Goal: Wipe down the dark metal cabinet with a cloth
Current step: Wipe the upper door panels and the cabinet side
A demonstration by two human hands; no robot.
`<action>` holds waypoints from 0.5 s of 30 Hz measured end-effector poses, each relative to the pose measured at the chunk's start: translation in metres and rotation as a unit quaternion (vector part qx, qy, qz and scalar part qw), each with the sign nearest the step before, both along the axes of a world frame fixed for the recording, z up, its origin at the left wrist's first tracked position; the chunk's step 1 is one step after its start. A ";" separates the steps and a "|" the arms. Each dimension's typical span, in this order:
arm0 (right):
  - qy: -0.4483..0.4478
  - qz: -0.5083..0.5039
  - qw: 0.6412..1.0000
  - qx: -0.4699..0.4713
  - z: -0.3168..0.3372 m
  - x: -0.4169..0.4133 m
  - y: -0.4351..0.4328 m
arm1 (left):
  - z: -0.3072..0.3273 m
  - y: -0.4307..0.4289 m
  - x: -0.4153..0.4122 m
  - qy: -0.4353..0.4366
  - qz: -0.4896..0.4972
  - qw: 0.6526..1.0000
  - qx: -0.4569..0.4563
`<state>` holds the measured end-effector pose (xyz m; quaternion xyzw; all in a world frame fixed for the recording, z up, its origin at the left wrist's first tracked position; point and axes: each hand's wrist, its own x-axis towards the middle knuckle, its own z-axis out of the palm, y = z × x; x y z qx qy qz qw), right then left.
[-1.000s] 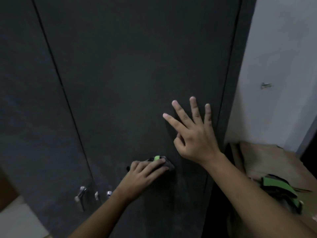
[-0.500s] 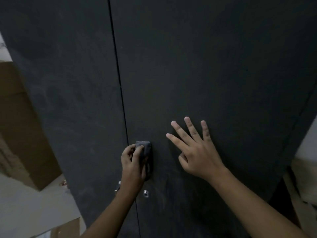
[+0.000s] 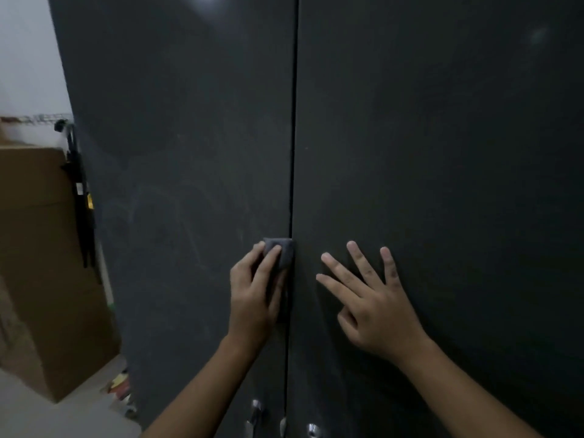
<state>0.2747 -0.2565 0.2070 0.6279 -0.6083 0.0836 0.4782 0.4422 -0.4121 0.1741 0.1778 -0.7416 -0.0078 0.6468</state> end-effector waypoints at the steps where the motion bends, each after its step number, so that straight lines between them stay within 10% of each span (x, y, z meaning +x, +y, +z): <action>1: 0.000 0.002 1.000 -0.008 0.001 0.001 -0.002 | 0.003 -0.008 0.003 -0.014 -0.006 1.000 -0.024; 15: -0.002 0.005 0.999 -0.034 0.068 0.019 -0.024 | 0.102 -0.059 0.014 -0.008 -0.012 0.977 -0.214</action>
